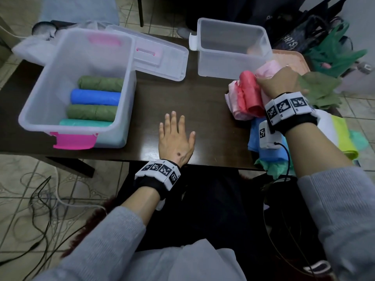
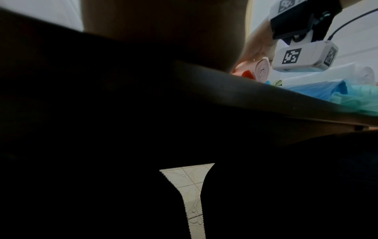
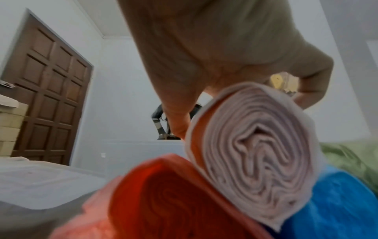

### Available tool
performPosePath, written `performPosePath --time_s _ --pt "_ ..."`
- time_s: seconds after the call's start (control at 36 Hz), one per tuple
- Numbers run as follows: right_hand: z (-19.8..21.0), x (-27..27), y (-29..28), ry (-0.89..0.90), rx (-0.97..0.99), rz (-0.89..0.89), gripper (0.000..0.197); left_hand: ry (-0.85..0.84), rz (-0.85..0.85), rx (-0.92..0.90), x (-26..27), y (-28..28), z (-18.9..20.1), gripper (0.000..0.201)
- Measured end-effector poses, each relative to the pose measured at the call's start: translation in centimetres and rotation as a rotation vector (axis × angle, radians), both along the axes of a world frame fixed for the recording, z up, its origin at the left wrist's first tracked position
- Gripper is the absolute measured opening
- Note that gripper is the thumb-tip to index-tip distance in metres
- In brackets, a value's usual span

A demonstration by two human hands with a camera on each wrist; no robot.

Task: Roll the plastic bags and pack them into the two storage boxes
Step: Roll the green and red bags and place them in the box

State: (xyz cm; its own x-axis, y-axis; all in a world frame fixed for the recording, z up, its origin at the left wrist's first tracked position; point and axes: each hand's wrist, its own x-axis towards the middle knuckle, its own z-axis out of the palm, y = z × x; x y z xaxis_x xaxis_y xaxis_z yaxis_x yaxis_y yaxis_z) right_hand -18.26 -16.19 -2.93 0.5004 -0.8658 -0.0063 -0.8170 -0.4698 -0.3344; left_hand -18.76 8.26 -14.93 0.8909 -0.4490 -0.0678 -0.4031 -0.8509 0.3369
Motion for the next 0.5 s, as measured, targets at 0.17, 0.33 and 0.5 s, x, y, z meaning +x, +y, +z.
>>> performPosePath --time_s 0.17,0.33,0.5 --pt "1.4 0.3 2.0 -0.067 -0.117 0.068 0.062 0.005 -0.004 0.0 0.1 0.0 0.0 0.061" --pt "2.3 0.6 6.6 -0.114 -0.007 0.301 0.043 0.051 -0.019 -0.033 0.4 0.2 0.2 0.062" --pt "-1.2 1.9 10.8 0.05 0.112 0.461 0.038 0.217 -0.069 -0.182 1.6 1.5 0.9 0.074"
